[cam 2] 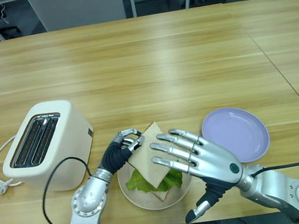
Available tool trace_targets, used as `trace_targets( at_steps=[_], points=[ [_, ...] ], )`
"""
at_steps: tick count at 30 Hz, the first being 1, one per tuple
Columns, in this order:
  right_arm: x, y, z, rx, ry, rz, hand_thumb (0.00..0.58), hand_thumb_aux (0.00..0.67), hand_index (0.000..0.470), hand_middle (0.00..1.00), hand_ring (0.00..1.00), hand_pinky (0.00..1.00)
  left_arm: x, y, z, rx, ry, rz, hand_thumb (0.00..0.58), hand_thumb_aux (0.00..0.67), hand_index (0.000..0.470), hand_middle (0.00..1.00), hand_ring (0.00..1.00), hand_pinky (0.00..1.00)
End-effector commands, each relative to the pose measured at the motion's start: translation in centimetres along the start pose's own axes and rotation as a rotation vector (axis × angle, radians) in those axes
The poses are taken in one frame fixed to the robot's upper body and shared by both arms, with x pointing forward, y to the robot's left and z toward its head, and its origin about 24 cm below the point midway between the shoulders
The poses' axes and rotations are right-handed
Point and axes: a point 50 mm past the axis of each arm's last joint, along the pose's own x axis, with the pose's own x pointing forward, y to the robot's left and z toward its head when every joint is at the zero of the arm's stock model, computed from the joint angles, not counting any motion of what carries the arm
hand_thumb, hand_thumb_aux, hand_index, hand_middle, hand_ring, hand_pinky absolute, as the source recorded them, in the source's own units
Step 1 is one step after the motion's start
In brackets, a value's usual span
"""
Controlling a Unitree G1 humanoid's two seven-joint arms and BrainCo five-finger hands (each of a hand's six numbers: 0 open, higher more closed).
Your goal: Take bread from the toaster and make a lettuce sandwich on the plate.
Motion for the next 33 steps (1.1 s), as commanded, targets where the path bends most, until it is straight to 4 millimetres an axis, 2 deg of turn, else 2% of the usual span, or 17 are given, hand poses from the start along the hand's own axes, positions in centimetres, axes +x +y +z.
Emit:
trace_targets(
  at_steps=[1, 6, 10, 16, 17, 18, 19, 22, 26, 29, 31, 33],
  points=[
    [-0.3, 2.4, -0.2, 0.086, 0.051, 0.209, 0.000, 0.000, 0.000, 0.00, 0.00, 0.00, 0.4, -0.7, -2.0, -0.027, 0.062, -0.009, 0.580, 0.670, 0.460, 1.00, 1.00, 1.00],
    [-0.8, 4.3, -0.3, 0.129, 0.096, 0.406, 0.000, 0.000, 0.000, 0.00, 0.00, 0.00, 0.4, -1.4, -3.8, 0.019, 0.137, -0.042, 0.580, 0.670, 0.460, 1.00, 1.00, 1.00],
    [-0.6, 5.2, -0.5, 0.145, 0.125, 0.487, 0.000, 0.000, 0.000, 0.00, 0.00, 0.00, 0.2, -1.6, -4.9, 0.077, 0.198, -0.066, 0.580, 0.670, 0.460, 1.00, 1.00, 1.00],
    [0.0, 6.7, -0.8, 0.179, 0.148, 0.617, 0.000, 0.000, 0.000, 0.00, 0.00, 0.00, 0.1, -1.3, -5.3, 0.267, 0.208, -0.088, 0.580, 0.670, 0.460, 1.00, 1.00, 1.00],
    [0.0, 6.9, -0.8, 0.184, 0.150, 0.643, 0.000, 0.000, 0.000, 0.00, 0.00, 0.00, 0.2, -1.1, -5.1, 0.318, 0.199, -0.076, 0.468, 0.376, 0.258, 1.00, 1.00, 1.00],
    [0.0, 7.2, -0.8, 0.187, 0.148, 0.670, 0.000, 0.000, 0.000, 0.00, 0.00, 0.00, 0.3, -0.8, -4.7, 0.388, 0.170, -0.050, 0.000, 0.000, 0.000, 0.27, 0.27, 0.27],
    [0.0, 7.4, -0.7, 0.192, 0.145, 0.691, 0.000, 0.000, 0.000, 0.00, 0.00, 0.00, 0.6, 0.0, -3.7, 0.474, 0.121, 0.001, 0.000, 0.000, 0.000, 0.00, 0.00, 0.00],
    [0.1, 7.7, -0.7, 0.199, 0.135, 0.728, 0.000, 0.000, 0.000, 0.00, 0.00, 0.00, 0.9, 1.0, -1.3, 0.641, -0.004, 0.078, 0.000, 0.000, 0.000, 0.00, 0.00, 0.00],
    [0.4, 7.6, -0.9, 0.189, 0.137, 0.717, 0.000, 0.000, 0.000, 0.00, 0.00, 0.00, 0.3, 3.9, 3.5, 0.909, -0.179, 0.265, 0.000, 0.000, 0.000, 0.00, 0.00, 0.00],
    [1.0, 6.9, -1.5, 0.175, 0.161, 0.647, 0.000, 0.000, 0.000, 0.00, 0.00, 0.00, -0.7, 5.4, 6.1, 0.934, -0.256, 0.357, 0.000, 0.000, 0.000, 0.00, 0.00, 0.00],
    [1.4, 6.3, -1.9, 0.180, 0.181, 0.574, 0.000, 0.000, 0.000, 0.00, 0.00, 0.00, -1.3, 6.0, 7.0, 0.932, -0.280, 0.390, 0.000, 0.000, 0.000, 0.00, 0.00, 0.00],
    [2.3, 4.8, -2.5, 0.206, 0.217, 0.402, 0.000, 0.000, 0.000, 0.00, 0.00, 0.00, -2.0, 6.4, 7.4, 0.893, -0.289, 0.392, 0.000, 0.000, 0.000, 0.00, 0.00, 0.00]
  ],
)
